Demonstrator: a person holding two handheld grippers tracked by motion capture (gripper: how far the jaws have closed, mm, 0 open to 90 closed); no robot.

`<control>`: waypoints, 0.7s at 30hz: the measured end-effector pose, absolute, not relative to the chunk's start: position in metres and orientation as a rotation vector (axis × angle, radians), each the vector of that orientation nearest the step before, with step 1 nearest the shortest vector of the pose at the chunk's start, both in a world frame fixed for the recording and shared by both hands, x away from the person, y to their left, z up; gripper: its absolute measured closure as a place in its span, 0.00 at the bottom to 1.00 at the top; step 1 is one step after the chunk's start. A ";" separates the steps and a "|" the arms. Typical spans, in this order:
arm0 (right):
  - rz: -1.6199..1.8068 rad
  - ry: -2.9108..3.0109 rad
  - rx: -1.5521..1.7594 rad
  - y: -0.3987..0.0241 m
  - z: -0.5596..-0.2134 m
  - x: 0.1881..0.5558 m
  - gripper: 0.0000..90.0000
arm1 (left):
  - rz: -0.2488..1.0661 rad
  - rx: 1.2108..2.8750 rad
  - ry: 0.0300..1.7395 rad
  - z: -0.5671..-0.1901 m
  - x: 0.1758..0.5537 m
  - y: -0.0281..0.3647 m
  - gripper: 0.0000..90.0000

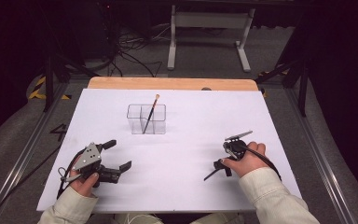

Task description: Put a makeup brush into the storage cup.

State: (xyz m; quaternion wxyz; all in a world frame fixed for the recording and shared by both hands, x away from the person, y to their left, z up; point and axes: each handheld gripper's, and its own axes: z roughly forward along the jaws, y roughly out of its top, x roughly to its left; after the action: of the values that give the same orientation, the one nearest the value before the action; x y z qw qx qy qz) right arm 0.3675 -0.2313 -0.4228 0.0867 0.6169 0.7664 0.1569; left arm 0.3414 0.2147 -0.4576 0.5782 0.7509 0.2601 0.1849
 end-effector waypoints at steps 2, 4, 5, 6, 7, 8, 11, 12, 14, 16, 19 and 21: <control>0.460 2.283 1.838 -0.230 -0.424 0.368 0.19 | 0.432 1.758 0.609 -0.458 0.341 0.215 0.02; 0.452 2.284 1.849 -0.228 -0.426 0.368 0.20 | 0.432 1.757 0.609 -0.458 0.341 0.215 0.02; 0.450 2.287 1.851 -0.228 -0.426 0.368 0.20 | 0.431 1.752 0.613 -0.458 0.341 0.215 0.02; 0.446 2.291 1.849 -0.227 -0.426 0.368 0.20 | 0.431 1.753 0.613 -0.458 0.341 0.215 0.02; 0.442 2.289 1.852 -0.226 -0.426 0.369 0.20 | 0.429 1.755 0.612 -0.458 0.341 0.215 0.02; 0.439 2.293 1.852 -0.226 -0.426 0.369 0.20 | 0.428 1.755 0.612 -0.458 0.341 0.215 0.02; 0.427 2.279 1.859 -0.223 -0.428 0.368 0.21 | 0.428 1.754 0.612 -0.458 0.341 0.216 0.02; 0.422 2.277 1.857 -0.222 -0.428 0.368 0.21 | 0.428 1.754 0.612 -0.458 0.341 0.215 0.02; 0.416 2.268 1.861 -0.221 -0.428 0.368 0.21 | 0.425 1.755 0.611 -0.458 0.341 0.215 0.02; 0.416 2.265 1.866 -0.221 -0.428 0.368 0.22 | 0.428 1.758 0.609 -0.458 0.341 0.215 0.02; 0.402 2.262 1.870 -0.220 -0.428 0.368 0.24 | 0.430 1.757 0.609 -0.458 0.341 0.215 0.02; 0.398 2.260 1.879 -0.219 -0.427 0.368 0.24 | 0.434 1.761 0.608 -0.458 0.341 0.216 0.02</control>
State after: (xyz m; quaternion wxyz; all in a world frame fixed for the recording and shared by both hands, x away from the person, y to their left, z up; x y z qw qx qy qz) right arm 0.3677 -0.2195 -0.4273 0.0877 0.6311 0.7590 0.1338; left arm 0.3409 0.2155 -0.4578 0.5765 0.7522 0.2596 0.1856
